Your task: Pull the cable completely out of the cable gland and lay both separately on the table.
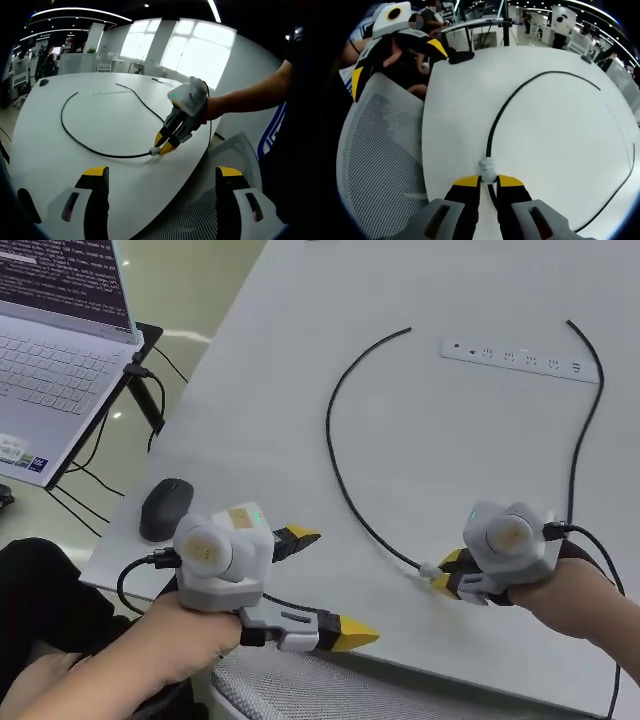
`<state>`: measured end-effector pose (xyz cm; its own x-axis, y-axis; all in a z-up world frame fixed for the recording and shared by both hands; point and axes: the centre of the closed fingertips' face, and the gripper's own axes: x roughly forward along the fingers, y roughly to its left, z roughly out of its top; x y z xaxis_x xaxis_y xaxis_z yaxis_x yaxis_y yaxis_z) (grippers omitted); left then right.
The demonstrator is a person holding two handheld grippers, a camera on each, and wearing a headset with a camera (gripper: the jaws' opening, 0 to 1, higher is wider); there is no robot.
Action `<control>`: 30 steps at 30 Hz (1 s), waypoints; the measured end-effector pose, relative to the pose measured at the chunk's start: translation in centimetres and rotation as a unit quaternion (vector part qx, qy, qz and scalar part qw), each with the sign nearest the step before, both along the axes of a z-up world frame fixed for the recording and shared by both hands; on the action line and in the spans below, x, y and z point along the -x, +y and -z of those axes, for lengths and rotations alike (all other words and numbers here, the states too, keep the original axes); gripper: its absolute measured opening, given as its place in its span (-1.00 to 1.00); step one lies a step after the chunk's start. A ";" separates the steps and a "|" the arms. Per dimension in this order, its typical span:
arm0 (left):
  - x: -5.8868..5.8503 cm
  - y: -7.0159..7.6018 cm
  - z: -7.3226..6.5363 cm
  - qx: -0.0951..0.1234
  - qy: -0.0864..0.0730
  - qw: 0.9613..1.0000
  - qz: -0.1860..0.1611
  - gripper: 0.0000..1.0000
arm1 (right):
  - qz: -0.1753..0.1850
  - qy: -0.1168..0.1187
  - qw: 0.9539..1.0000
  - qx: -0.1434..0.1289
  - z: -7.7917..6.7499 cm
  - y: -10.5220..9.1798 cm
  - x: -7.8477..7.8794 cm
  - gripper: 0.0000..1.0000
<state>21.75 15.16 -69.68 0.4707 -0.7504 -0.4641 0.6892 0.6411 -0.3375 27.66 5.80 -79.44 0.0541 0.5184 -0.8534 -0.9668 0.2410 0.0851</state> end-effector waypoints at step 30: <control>-2.5 -6.9 -2.9 -0.008 -0.066 0.988 0.137 0.56 | -0.024 -0.039 0.999 -0.024 -10.4 -1.1 2.4 -0.87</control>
<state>24.25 8.28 -66.73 0.3074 -0.8517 -0.4245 0.8752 0.4282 -0.2253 25.26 4.71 -69.07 0.0945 0.5615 -0.8221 -0.9811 0.1925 0.0187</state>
